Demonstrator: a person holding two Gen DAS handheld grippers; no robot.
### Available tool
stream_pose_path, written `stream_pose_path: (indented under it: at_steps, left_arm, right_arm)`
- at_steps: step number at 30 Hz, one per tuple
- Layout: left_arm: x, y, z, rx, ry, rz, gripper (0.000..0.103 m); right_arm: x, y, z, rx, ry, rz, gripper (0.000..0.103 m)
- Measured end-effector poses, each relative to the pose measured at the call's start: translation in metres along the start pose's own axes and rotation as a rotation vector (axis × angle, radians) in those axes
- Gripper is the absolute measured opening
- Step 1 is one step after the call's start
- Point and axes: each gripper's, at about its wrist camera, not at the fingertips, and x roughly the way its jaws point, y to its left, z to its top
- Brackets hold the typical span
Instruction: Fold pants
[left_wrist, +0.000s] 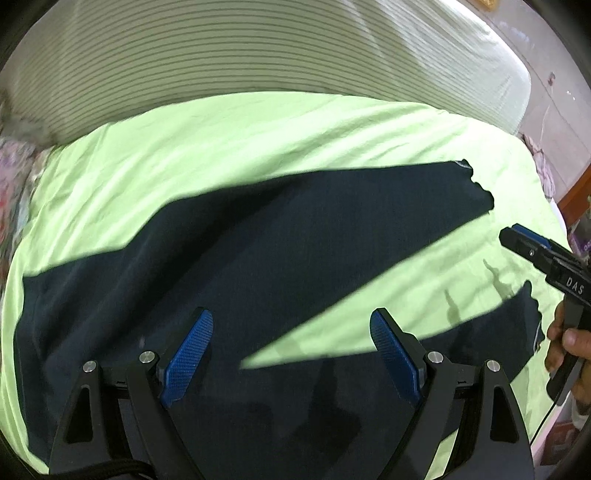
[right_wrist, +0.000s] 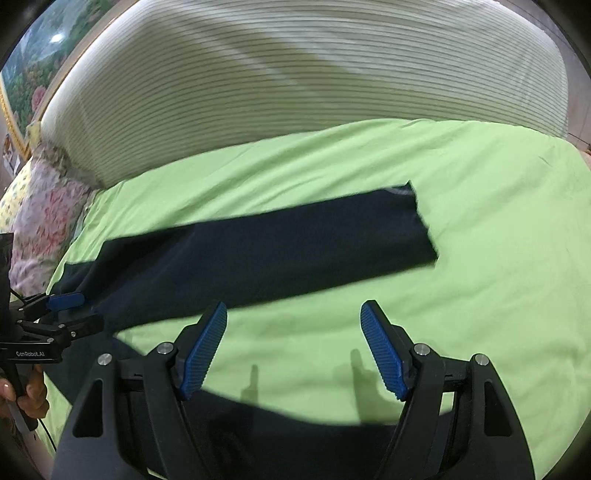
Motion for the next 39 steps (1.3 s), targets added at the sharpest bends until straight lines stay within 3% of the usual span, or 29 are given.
stream_pose_path:
  at_steps: [9, 13, 23, 26, 27, 28, 31, 32, 33, 39]
  left_arm:
    - [0.045, 0.003, 0.068, 0.069, 0.057, -0.003, 0.088]
    - [0.067, 0.009, 0.091, 0.093, 0.095, -0.049, 0.088]
    - [0.131, 0.008, 0.115, 0.177, 0.203, -0.036, 0.087]
    - [0.150, -0.001, 0.115, 0.178, 0.230, -0.064, 0.078]
    - [0.154, -0.002, 0.116, 0.173, 0.235, -0.080, 0.074]
    - [0.156, -0.004, 0.117, 0.165, 0.239, -0.106, 0.071]
    - [0.157, -0.009, 0.119, 0.157, 0.258, -0.186, 0.041]
    - [0.156, -0.012, 0.118, 0.160, 0.265, -0.212, 0.026]
    - [0.155, -0.016, 0.117, 0.166, 0.270, -0.234, 0.017]
    - [0.118, -0.021, 0.091, 0.164, 0.225, -0.319, 0.008]
  right_arm:
    - [0.023, -0.045, 0.049, 0.025, 0.003, -0.022, 0.075]
    - [0.038, -0.064, 0.065, 0.038, 0.017, -0.029, 0.075]
    - [0.090, -0.099, 0.096, 0.076, 0.107, -0.007, 0.075]
    - [0.107, -0.106, 0.102, 0.078, 0.147, 0.006, 0.075]
    - [0.110, -0.107, 0.103, 0.080, 0.152, 0.014, 0.068]
    - [0.113, -0.109, 0.104, 0.081, 0.156, 0.026, 0.049]
    - [0.117, -0.113, 0.107, 0.103, 0.163, 0.050, 0.014]
    - [0.115, -0.113, 0.107, 0.106, 0.155, 0.062, 0.010]
    - [0.111, -0.113, 0.107, 0.106, 0.145, 0.079, 0.010]
    - [0.076, -0.113, 0.100, 0.077, 0.087, 0.199, 0.009]
